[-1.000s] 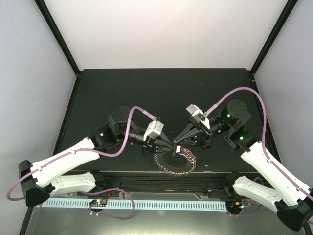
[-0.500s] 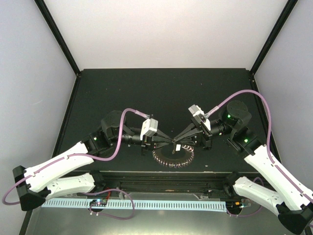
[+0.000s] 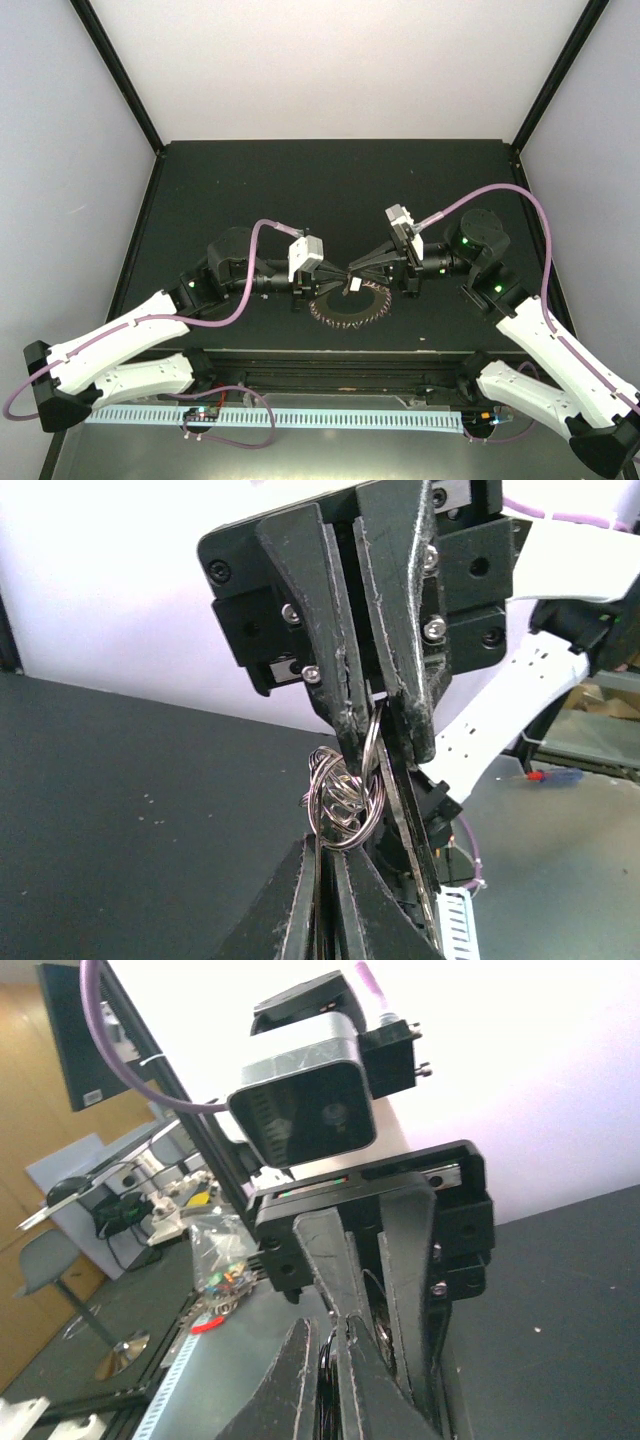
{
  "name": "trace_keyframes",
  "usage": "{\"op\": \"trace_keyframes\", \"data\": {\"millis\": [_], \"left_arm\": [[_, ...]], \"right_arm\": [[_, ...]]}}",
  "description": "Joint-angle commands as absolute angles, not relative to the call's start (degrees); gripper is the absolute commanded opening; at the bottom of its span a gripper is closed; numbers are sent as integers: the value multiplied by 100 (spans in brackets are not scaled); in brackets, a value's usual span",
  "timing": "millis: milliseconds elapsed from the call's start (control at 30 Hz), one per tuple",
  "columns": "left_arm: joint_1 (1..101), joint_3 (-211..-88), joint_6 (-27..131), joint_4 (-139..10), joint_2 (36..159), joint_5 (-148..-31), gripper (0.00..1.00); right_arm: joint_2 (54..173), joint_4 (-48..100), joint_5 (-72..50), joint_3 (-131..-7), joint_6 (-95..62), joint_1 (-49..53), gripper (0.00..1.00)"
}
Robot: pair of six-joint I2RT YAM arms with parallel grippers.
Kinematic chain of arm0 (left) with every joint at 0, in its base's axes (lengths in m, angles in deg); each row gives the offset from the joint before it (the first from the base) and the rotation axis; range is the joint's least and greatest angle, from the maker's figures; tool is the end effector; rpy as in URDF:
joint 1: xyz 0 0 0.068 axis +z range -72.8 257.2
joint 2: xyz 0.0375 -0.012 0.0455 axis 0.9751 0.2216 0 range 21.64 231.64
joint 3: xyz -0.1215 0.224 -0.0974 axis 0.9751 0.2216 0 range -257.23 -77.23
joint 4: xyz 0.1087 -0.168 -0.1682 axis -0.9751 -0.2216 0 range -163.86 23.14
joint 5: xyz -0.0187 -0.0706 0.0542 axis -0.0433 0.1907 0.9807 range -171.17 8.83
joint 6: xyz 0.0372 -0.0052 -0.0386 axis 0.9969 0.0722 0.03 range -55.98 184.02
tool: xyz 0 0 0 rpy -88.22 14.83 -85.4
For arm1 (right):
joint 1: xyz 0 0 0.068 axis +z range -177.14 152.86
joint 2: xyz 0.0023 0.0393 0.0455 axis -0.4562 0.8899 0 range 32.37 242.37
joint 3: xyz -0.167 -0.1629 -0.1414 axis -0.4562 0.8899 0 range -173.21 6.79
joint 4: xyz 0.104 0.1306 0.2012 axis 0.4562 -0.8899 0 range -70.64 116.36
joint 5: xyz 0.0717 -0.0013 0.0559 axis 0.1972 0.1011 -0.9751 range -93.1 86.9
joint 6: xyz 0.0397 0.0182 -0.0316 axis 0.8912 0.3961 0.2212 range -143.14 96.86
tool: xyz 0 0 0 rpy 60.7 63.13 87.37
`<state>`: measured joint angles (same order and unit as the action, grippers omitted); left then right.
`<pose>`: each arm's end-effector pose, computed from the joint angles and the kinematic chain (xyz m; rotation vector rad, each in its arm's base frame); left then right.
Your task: Remove the keys from the keyring
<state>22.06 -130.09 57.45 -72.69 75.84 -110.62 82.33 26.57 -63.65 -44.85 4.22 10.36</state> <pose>0.1091 -0.1873 0.3688 1.1157 1.4625 -1.2151 0.1276 0.1371 0.3857 -1.0798 1.4765 1.6396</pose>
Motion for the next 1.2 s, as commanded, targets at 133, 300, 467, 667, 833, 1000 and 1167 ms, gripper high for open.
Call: {"op": "trace_keyframes", "data": {"millis": [133, 300, 467, 667, 833, 1000, 1167], "left_arm": [[2257, -13084, 5692, -6973, 7471, -10237, 2], [2294, -13064, 5648, -6959, 7436, -10158, 2], [2369, -12965, 5592, -6870, 7302, -10016, 1], [2516, -12809, 5413, -6613, 7164, -10241, 1], [2670, -12618, 5314, -6293, 7000, -10494, 2], [2784, -12467, 5406, -6096, 6840, -10800, 1], [2805, -12471, 5580, -5979, 6752, -11623, 2]], "right_arm": [[8417, 2345, -5523, -4316, 203, 1438, 1], [8636, 1921, -5149, -4432, -166, 1647, 1], [8721, 1332, -4899, -4651, -590, 1725, 1], [8590, 1291, -5093, -4904, -684, 1730, 22], [8315, 1448, -5267, -5138, -650, 1724, 53], [7751, 1477, -4192, -5336, -784, 1715, 73], [7508, 996, -3306, -5439, -1382, 1716, 73]]}}
